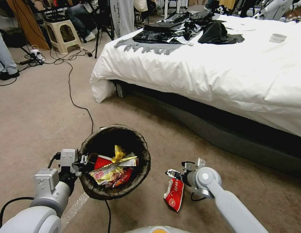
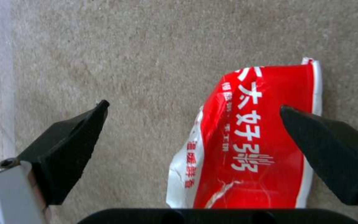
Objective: Pick up the trash bin, then pick up the garbage from the floor and place it into the trash bin.
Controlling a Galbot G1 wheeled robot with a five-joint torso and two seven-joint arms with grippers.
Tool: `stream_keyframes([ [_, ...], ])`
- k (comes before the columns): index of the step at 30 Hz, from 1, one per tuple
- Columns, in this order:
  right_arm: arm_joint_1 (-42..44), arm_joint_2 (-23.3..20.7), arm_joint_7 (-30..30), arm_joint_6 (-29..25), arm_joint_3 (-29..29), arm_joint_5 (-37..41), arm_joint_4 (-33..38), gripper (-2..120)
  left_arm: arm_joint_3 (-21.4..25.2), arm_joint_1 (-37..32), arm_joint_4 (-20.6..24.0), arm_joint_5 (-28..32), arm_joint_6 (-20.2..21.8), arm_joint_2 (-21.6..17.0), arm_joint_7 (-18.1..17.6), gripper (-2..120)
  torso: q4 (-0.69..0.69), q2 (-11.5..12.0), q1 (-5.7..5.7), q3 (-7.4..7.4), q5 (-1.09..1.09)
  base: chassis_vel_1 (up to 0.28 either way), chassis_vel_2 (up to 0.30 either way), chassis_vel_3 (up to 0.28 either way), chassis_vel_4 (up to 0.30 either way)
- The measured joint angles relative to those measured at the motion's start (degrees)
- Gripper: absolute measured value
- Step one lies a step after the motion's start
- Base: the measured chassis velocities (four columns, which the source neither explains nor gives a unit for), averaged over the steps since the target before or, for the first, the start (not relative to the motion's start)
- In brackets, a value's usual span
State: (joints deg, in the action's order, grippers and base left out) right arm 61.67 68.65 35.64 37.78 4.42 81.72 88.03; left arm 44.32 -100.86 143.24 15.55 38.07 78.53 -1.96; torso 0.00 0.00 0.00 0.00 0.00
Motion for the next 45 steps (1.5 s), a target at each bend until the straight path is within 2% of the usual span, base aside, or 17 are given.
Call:
stream_keyframes([
  [22,0.4,3.9,-2.6,-1.0,0.4,-4.8,-5.1,99,0.1,0.1,0.0,-0.1,0.0,-0.2,0.0,1,0.00,0.0,0.00,0.00,0.01,0.000,0.000,0.000,0.000],
  [27,0.5,4.4,-3.1,-1.7,0.3,-6.1,-6.1,78,0.1,0.2,0.0,0.0,0.0,-0.3,0.0,1,-0.01,0.0,0.00,0.00,0.02,0.000,0.000,0.000,0.000],
  [28,0.5,4.4,-3.1,-1.7,0.3,-6.1,-6.1,78,0.1,0.2,0.0,0.0,0.0,-0.3,0.0,1,-0.01,0.0,0.00,0.00,0.02,0.000,0.000,0.000,0.000],
  [30,0.7,4.4,-3.4,-1.9,0.1,-6.7,-6.1,68,0.1,0.2,0.0,0.1,0.0,-0.5,0.0,1,-0.02,0.0,0.00,0.00,0.02,0.000,0.000,0.000,0.000],
  [31,0.7,4.4,-3.4,-1.9,0.1,-6.7,-6.1,68,0.1,0.2,0.0,0.1,0.0,-0.5,0.0,1,-0.02,0.0,0.00,0.00,0.02,0.000,0.000,0.000,0.000],
  [33,0.9,4.5,-3.6,-1.9,0.0,-6.9,-6.0,57,0.1,0.3,0.0,0.1,0.0,-0.5,0.0,1,-0.02,0.0,0.00,0.00,0.02,0.000,0.000,0.000,0.000],
  [34,0.9,4.5,-3.6,-1.9,0.0,-6.9,-6.0,57,0.1,0.3,0.0,0.1,0.0,-0.5,0.0,1,-0.02,0.0,0.00,0.00,0.02,0.000,0.000,0.000,0.000],
  [36,1.0,4.5,-3.6,-1.9,-0.2,-7.0,-5.8,45,0.0,0.3,0.0,0.1,0.0,-0.6,0.0,1,0.00,0.0,0.00,0.00,-0.01,0.000,0.000,0.000,0.000],
  [39,1.0,4.6,-3.7,-1.9,-0.3,-7.0,-5.7,38,-0.1,0.3,0.0,0.1,0.0,-0.6,0.0,1,0.03,0.0,0.00,0.00,-0.04,0.000,0.000,0.000,0.000],
  [40,1.1,4.6,-3.7,-2.0,-0.3,-7.0,-5.6,30,-0.1,0.3,0.0,0.1,-0.1,-0.6,0.0,1,0.02,0.0,0.00,0.00,-0.02,0.000,0.000,0.000,0.000],
  [44,1.2,4.6,-3.7,-2.1,-0.3,-7.2,-5.5,22,-0.2,0.3,0.0,0.1,-0.1,-0.6,0.0,1,0.01,0.0,0.00,0.00,-0.02,0.000,0.000,0.000,0.000],
  [45,1.2,4.6,-3.7,-2.2,-0.3,-7.4,-5.5,14,-0.2,0.3,0.0,0.1,-0.1,-0.6,0.0,1,0.00,0.0,0.00,0.00,-0.01,0.000,0.000,0.000,0.000],
])
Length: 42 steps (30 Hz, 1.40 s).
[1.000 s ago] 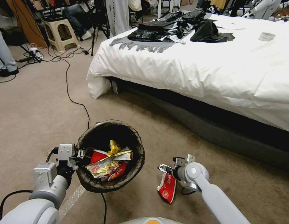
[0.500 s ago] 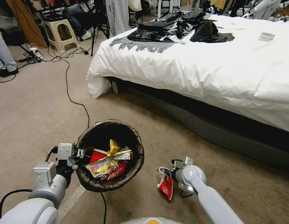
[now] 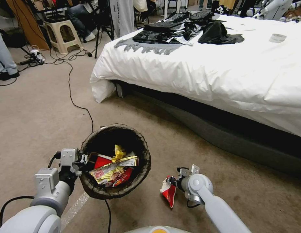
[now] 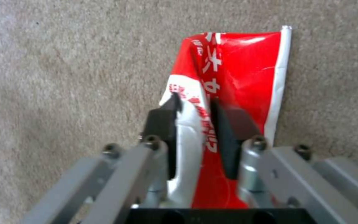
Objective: Pick up the trash bin, then pick up the garbage from the floor and place it into the trash bin.
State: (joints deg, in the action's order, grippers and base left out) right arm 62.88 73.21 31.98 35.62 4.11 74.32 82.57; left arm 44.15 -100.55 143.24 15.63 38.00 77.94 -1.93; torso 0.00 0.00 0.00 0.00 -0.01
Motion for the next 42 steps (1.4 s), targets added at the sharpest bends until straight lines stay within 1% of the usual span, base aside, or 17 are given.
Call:
stream_keyframes([
  [1,0.1,0.0,0.0,-0.1,0.0,-0.2,0.0,8,0.0,0.0,0.0,0.0,0.0,0.0,0.0,1,0.00,0.0,0.00,0.00,0.00,0.000,0.000,0.000,0.000],
  [6,0.1,0.0,0.0,-0.4,0.1,-1.1,0.5,0,-0.1,0.0,0.0,0.0,0.0,-0.1,0.0,1,0.00,0.0,0.00,0.00,0.00,0.000,0.000,0.000,0.000],
  [14,0.8,-1.5,-1.2,-2.1,1.5,-4.9,4.4,0,-0.2,0.2,0.0,0.0,-0.1,-0.2,0.0,1,0.01,0.0,0.00,0.00,0.00,0.000,0.000,0.000,0.000],
  [17,1.5,-3.2,-3.0,-3.5,3.1,-10.5,8.2,0,-0.3,0.3,0.0,0.0,-0.1,-0.2,0.1,1,0.00,0.0,0.00,0.00,0.00,0.000,0.000,0.000,0.000],
  [18,1.5,-3.2,-3.0,-3.5,3.1,-10.5,8.2,0,-0.3,0.3,0.0,0.0,-0.1,-0.2,0.1,1,0.00,0.0,0.00,0.00,0.00,0.000,0.000,0.000,0.000],
  [21,1.5,-5.9,-4.2,-4.6,4.5,-13.5,14.3,0,-0.1,0.0,0.0,0.3,-0.1,-0.5,0.1,1,0.00,0.0,0.00,0.00,0.00,0.000,0.000,0.000,0.000],
  [22,1.5,-5.9,-4.2,-4.6,4.5,-13.5,14.3,0,-0.1,0.0,0.0,0.3,-0.1,-0.5,0.1,1,0.00,0.0,0.00,0.00,0.00,0.000,0.000,0.000,0.000],
  [25,-0.3,-10.1,-5.1,-5.5,4.4,-15.1,19.6,0,-0.1,-0.2,0.0,0.3,-0.1,-1.4,0.1,1,-0.01,0.0,0.00,0.00,0.01,0.000,0.000,0.000,0.000],
  [27,-1.2,-11.4,-5.4,-5.5,4.2,-15.1,21.2,0,-0.1,-0.3,0.0,0.5,-0.1,-1.7,0.1,1,-0.01,0.0,0.00,0.00,0.02,0.000,0.000,0.000,0.000],
  [30,-3.8,-14.9,-7.3,-5.1,3.7,-13.9,25.7,0,0.3,-0.4,0.0,1.1,0.1,-2.0,0.1,1,0.00,0.0,0.00,0.00,0.01,0.000,0.000,0.000,0.000],
  [31,-3.8,-14.9,-7.3,-5.1,3.7,-13.9,25.7,0,0.3,-0.4,0.0,1.1,0.1,-2.0,0.1,1,0.00,0.0,0.00,0.00,0.01,0.000,0.000,0.000,0.000],
  [34,-6.6,-18.2,-11.1,-3.9,3.7,-12.5,31.6,0,0.3,-0.7,0.0,1.2,0.2,-2.0,0.1,1,-0.01,0.0,0.00,0.00,0.00,0.000,0.000,0.000,0.000],
  [35,-6.6,-18.2,-11.1,-3.9,3.7,-12.5,31.6,0,0.3,-0.7,0.0,1.2,0.2,-2.0,0.1,1,-0.01,0.0,0.00,0.00,0.00,0.000,0.000,0.000,0.000],
  [38,-9.8,-19.9,-12.4,-2.9,3.6,-8.1,37.9,0,0.2,-0.7,0.0,1.2,0.2,-2.0,0.0,1,0.00,0.0,0.00,0.00,0.01,0.000,0.000,0.000,0.000],
  [39,-9.8,-19.9,-12.4,-2.9,3.6,-8.1,37.9,0,0.2,-0.7,0.0,1.2,0.2,-2.0,0.0,1,0.00,0.0,0.00,0.00,0.01,0.000,0.000,0.000,0.000],
  [40,-11.5,-20.4,-13.1,-2.6,3.3,-6.4,40.4,0,0.0,-0.7,0.0,1.2,0.2,-2.1,0.0,1,0.00,0.0,0.00,0.00,0.01,0.000,0.000,0.000,0.000],
  [42,-12.9,-20.7,-13.8,-2.6,3.0,-5.1,42.2,0,0.0,-0.7,0.0,1.2,0.2,-2.2,0.0,1,0.00,0.0,0.00,0.00,0.01,0.000,0.000,0.000,0.000],
])
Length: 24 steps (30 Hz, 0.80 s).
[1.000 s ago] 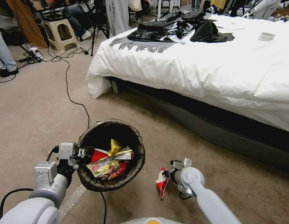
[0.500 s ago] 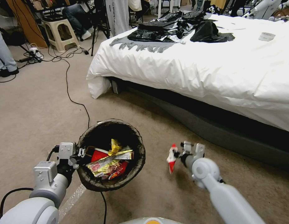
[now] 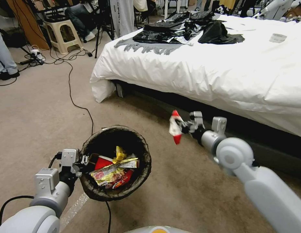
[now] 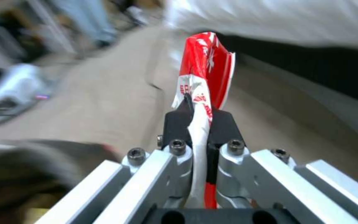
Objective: Pick up the trash bin, then pick up the garbage from the floor and place it into the trash bin.
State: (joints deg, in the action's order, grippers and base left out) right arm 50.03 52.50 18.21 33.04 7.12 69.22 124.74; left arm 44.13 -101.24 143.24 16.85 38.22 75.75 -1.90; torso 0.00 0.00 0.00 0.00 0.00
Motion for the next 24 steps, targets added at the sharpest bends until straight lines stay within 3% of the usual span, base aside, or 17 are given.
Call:
stream_keyframes([
  [8,-6.8,0.5,-1.7,0.7,-4.6,4.2,6.1,0,-0.4,0.2,0.0,-0.2,0.0,-0.2,0.0,1,0.00,0.0,0.00,0.00,0.00,0.000,0.000,0.000,0.000],
  [13,-12.3,1.7,-1.8,0.8,-10.9,6.5,8.0,0,-0.6,0.5,0.0,-0.4,0.1,-0.2,0.0,1,0.01,0.0,0.00,0.00,0.01,0.000,0.000,0.000,0.000],
  [15,-16.1,2.9,-1.7,0.9,-16.2,8.2,8.6,0,-0.6,0.8,0.0,-0.5,0.1,-0.1,0.0,1,0.00,0.0,0.00,0.00,0.01,0.000,0.000,0.000,0.000],
  [24,-19.1,3.9,0.2,2.1,-23.6,9.4,8.7,0,-0.4,0.9,0.0,-0.5,0.1,0.0,0.0,1,0.00,0.0,0.00,0.00,0.01,0.000,0.000,0.000,0.000],
])
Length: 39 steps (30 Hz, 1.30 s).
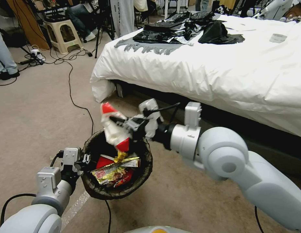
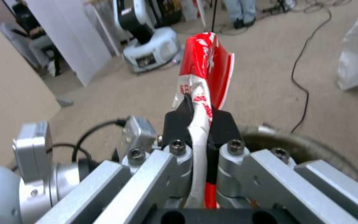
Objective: Pick up the trash bin, then pick up the garbage from the floor and place it into the trash bin.
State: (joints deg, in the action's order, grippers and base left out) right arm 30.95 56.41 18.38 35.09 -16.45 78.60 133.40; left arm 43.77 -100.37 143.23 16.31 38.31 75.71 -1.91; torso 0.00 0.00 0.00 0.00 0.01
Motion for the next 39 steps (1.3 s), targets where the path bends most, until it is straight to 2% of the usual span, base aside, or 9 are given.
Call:
stream_keyframes([
  [16,1.1,0.4,9.0,1.1,-8.2,-0.2,-1.8,2,0.0,0.2,0.0,0.0,0.0,-0.3,0.0,1,0.00,0.0,0.00,0.00,-0.01,0.000,0.000,0.000,0.000],
  [21,1.2,1.0,10.3,1.6,-8.9,-0.1,-2.0,22,0.0,0.1,0.0,0.0,0.0,-0.3,0.0,1,0.00,0.0,0.00,0.00,-0.01,0.000,0.000,0.000,0.000],
  [23,1.2,1.0,10.3,1.6,-8.9,-0.1,-2.0,22,0.0,0.1,0.0,0.0,0.0,-0.2,0.0,1,0.00,0.0,0.00,0.00,-0.01,0.000,0.000,0.000,0.000],
  [24,1.1,1.1,10.4,1.7,-9.2,0.0,-1.9,32,0.0,0.1,0.0,0.0,0.0,-0.2,0.0,1,0.00,0.0,0.00,0.00,-0.01,0.000,0.000,0.000,0.000],
  [26,0.9,1.2,10.5,1.7,-9.5,0.1,-1.7,41,0.1,0.0,0.0,0.0,0.0,-0.2,0.0,1,0.00,0.0,0.00,0.00,-0.01,0.000,0.000,0.000,0.000],
  [31,0.4,1.3,10.6,1.7,-9.6,0.1,-1.3,55,0.1,-0.1,0.0,0.1,0.0,-0.1,0.0,1,0.00,0.0,0.00,0.00,-0.01,0.000,0.000,0.000,0.000],
  [33,0.0,1.3,10.8,1.7,-9.2,0.4,-0.7,65,0.2,-0.1,0.0,0.1,0.0,-0.1,0.0,1,0.00,0.0,0.00,0.00,-0.01,0.000,0.000,0.000,0.000],
  [35,-0.1,1.3,10.8,1.7,-9.0,0.5,-0.5,67,0.2,-0.1,0.0,0.1,0.1,-0.1,0.0,1,0.00,0.0,0.00,0.00,-0.01,0.000,0.000,0.000,0.000],
  [39,-0.5,0.7,11.3,1.5,-6.5,1.6,1.6,87,0.3,-0.2,0.0,0.1,0.1,-0.1,0.0,1,0.00,0.0,0.00,0.00,-0.01,0.000,0.000,0.000,0.000],
])
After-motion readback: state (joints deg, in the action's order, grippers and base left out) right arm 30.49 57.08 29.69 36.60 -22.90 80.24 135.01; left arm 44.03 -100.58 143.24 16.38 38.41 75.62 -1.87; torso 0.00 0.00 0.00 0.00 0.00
